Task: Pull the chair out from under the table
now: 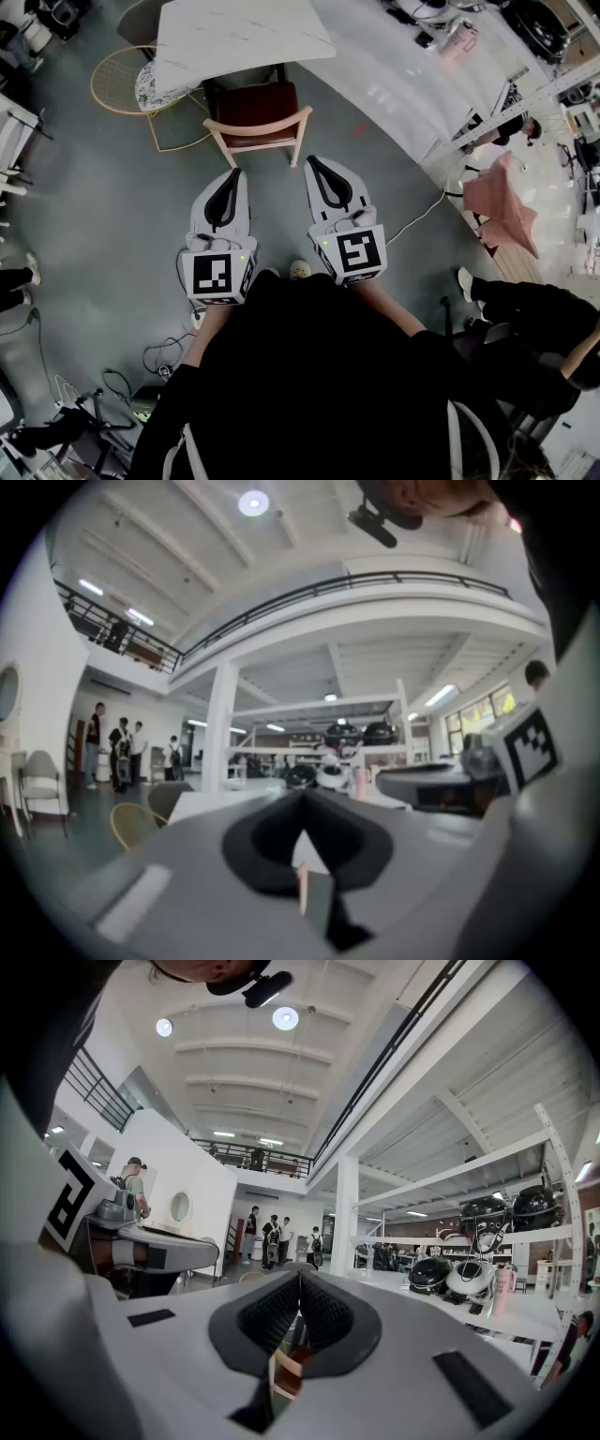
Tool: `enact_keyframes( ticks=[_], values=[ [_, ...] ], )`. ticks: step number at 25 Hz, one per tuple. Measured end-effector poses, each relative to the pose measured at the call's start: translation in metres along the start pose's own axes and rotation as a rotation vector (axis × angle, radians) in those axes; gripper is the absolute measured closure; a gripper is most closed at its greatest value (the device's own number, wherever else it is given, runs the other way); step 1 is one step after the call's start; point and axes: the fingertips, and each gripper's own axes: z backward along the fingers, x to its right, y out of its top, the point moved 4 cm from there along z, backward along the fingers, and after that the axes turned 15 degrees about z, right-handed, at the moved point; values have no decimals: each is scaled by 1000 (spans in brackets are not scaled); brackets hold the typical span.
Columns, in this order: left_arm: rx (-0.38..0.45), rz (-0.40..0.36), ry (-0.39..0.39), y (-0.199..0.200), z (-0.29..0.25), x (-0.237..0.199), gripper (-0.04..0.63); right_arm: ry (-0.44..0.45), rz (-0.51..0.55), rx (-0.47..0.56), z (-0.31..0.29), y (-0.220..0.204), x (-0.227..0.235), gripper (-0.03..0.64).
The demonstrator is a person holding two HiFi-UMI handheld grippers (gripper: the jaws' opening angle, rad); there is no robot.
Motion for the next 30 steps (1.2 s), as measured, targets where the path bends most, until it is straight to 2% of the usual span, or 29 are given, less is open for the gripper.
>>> enact_keyframes(
  ticks=[10, 18, 24, 30],
  values=[
    [-15, 4, -15, -6, 0, -21, 588, -26, -5, -4, -12, 3, -8, 594],
    [-31, 7, -34, -16, -14, -43, 588, -54, -19, -27, -27, -15, -5, 594],
    [-29, 10, -23, -28, -49, -67, 588, -50, -5, -17, -66, -35, 9, 594],
    [-27, 9, -5, -30, -117, -97, 588, -4, 21, -28, -133, -58, 38, 594]
  ],
)
